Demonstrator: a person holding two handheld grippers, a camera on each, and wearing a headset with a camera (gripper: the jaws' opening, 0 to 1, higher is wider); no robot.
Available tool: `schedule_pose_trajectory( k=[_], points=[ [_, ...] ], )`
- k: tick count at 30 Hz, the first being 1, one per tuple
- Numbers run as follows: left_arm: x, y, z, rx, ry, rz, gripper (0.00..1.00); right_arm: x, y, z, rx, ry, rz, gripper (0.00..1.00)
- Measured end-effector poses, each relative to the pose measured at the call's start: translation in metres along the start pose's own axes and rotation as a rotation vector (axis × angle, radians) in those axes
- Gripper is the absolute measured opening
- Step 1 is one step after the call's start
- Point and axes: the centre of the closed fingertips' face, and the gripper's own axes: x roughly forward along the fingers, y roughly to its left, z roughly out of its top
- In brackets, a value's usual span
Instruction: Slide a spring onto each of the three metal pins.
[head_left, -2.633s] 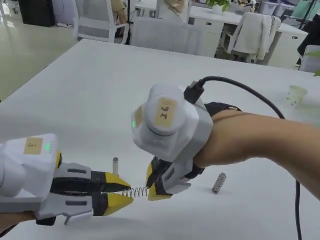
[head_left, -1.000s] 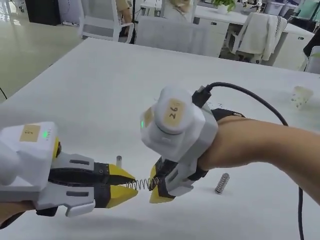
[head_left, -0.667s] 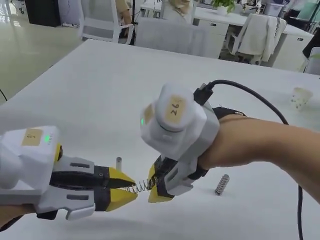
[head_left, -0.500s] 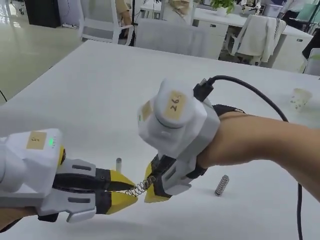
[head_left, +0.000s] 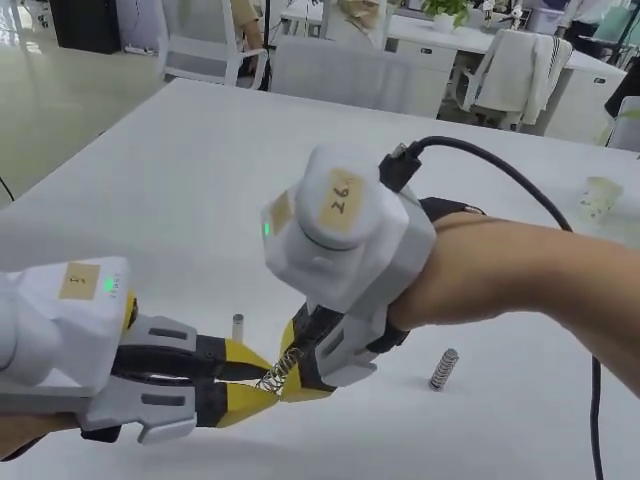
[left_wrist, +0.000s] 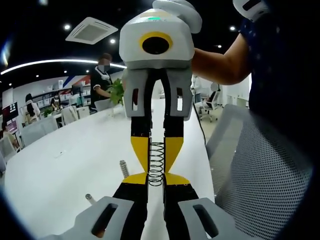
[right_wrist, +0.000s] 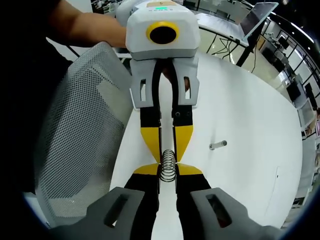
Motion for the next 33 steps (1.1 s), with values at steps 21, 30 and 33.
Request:
schedule_pose_trajectory(
  k=[21, 30, 33],
  points=[
    [0.004, 0.000, -0.004, 0.025, 0.013, -0.004, 0.02, -0.003, 0.000, 0.010, -0.018, -0.017, -0.001, 0.09],
    [0.004, 0.001, -0.005, 0.019, 0.014, -0.002, 0.02, -0.002, 0.000, 0.009, -0.019, -0.006, 0.003, 0.09],
    [0.004, 0.002, -0.004, 0.016, 0.014, 0.002, 0.02, -0.002, -0.001, 0.009, -0.021, -0.003, 0.001, 0.09]
  ],
)
